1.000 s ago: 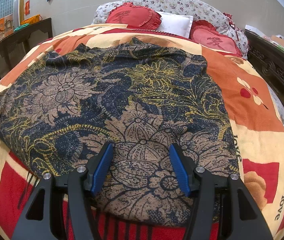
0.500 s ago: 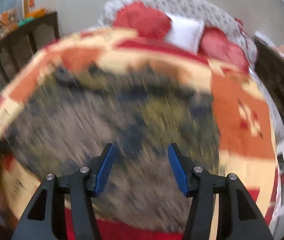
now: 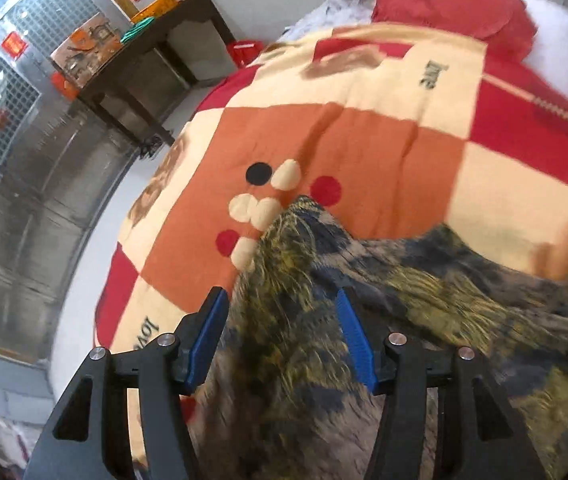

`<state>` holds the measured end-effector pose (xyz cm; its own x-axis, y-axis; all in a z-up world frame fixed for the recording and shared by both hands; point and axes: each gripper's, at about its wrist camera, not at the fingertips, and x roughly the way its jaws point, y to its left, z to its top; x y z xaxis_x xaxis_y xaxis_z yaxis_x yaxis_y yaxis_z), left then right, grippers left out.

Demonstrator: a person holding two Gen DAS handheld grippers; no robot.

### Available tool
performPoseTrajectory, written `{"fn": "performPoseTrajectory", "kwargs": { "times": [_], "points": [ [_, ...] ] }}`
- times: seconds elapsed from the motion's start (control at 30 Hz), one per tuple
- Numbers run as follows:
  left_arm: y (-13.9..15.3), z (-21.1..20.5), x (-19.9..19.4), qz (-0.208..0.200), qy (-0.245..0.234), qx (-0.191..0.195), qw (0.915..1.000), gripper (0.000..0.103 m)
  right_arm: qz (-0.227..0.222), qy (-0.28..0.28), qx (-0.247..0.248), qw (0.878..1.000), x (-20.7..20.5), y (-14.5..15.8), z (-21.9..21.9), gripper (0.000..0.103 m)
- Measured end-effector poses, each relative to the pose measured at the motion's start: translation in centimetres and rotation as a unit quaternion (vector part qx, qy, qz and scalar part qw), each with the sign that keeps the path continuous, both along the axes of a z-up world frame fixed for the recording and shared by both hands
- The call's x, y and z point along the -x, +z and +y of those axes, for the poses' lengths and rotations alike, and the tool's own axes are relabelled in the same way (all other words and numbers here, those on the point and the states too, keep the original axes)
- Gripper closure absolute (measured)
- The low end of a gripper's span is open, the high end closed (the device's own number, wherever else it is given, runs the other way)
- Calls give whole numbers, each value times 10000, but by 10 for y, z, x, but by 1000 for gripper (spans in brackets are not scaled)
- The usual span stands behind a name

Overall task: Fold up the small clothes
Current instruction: 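Grasp the floral shirt fabric with the left tool while the right tool grasps beside it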

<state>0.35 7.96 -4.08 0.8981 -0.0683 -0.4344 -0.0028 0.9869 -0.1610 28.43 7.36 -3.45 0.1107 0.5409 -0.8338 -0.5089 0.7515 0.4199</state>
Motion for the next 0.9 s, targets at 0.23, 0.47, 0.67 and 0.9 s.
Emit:
{"fn": "performPoseTrajectory", "kwargs": {
  "times": [0.23,0.47,0.67,0.9],
  "points": [
    [4,-15,-6,-95,-485,-88,9987,94,387,225,97,9990,-17,-19,30,52],
    [4,-19,-5,-115,-670,5,9977,95,-300,736,1193,9897,-11,-20,65,52],
    [1,-15,-2,-20,-680,145,9976,95,-841,985,1982,9716,-10,-25,68,91],
    [12,-19,0,28,-842,236,9962,95,-800,786,1722,9787,-18,-10,30,99]
  ]
}}
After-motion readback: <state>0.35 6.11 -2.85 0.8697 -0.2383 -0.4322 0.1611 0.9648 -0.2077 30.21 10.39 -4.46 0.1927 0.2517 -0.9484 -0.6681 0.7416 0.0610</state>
